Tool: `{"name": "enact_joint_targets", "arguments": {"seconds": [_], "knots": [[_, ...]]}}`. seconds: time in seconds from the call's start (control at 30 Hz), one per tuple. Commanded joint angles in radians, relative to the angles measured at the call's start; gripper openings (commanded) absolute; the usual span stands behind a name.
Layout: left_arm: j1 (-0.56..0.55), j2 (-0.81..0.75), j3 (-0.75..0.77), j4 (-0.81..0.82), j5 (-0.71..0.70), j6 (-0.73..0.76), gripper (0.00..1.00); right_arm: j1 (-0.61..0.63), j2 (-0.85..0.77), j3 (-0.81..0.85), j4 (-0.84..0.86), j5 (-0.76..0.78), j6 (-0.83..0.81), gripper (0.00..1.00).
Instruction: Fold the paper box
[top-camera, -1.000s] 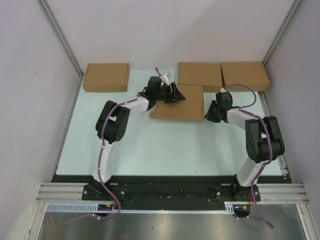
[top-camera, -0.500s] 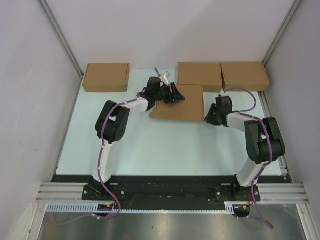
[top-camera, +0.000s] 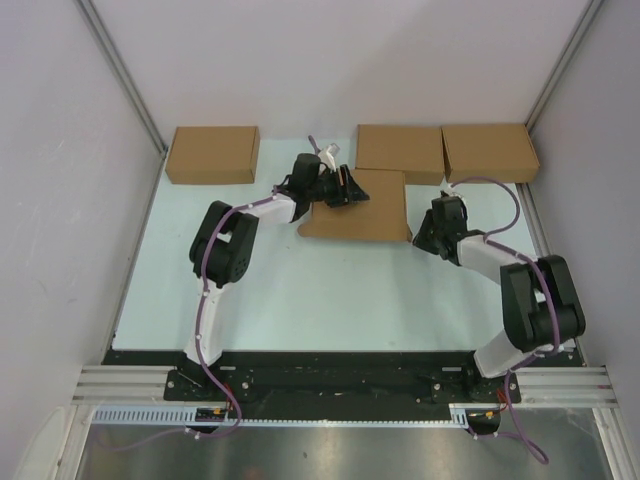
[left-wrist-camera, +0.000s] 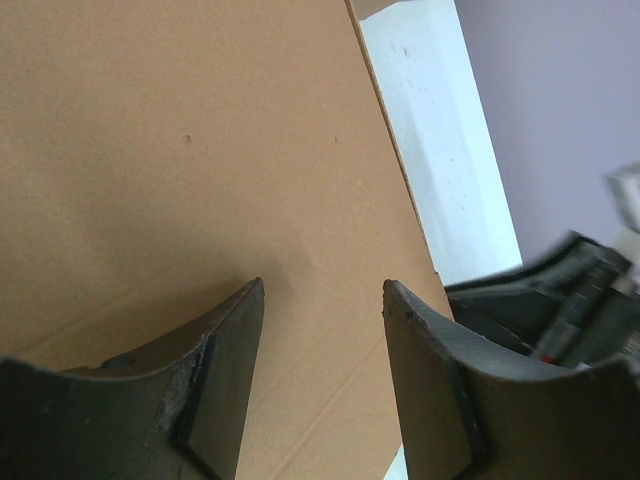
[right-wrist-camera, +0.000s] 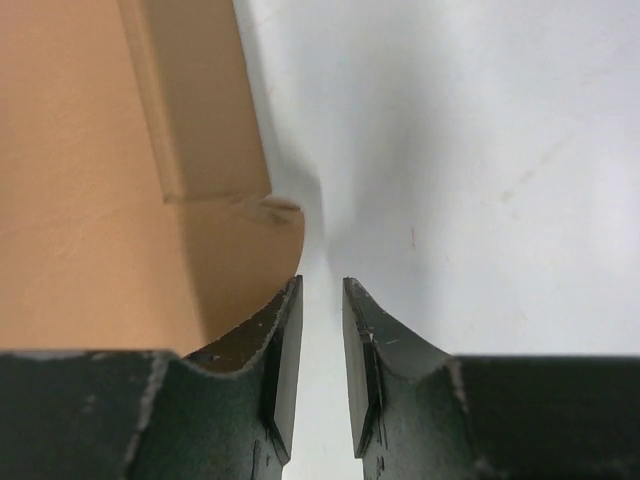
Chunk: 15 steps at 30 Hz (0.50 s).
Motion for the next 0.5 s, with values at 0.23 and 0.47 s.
{"name": "enact_joint_targets", "arguments": {"seconds": [0.23, 0.47], "knots": [[0.035, -0.024, -0.037, -0.110, -0.030, 0.031, 0.58, 0.244, -0.317, -0.081, -0.160, 0.511, -0.115, 0.36], [0.035, -0.033, -0.067, -0.105, -0.032, 0.033, 0.58, 0.331, -0.440, -0.238, 0.065, 0.567, -0.244, 0.52]]}}
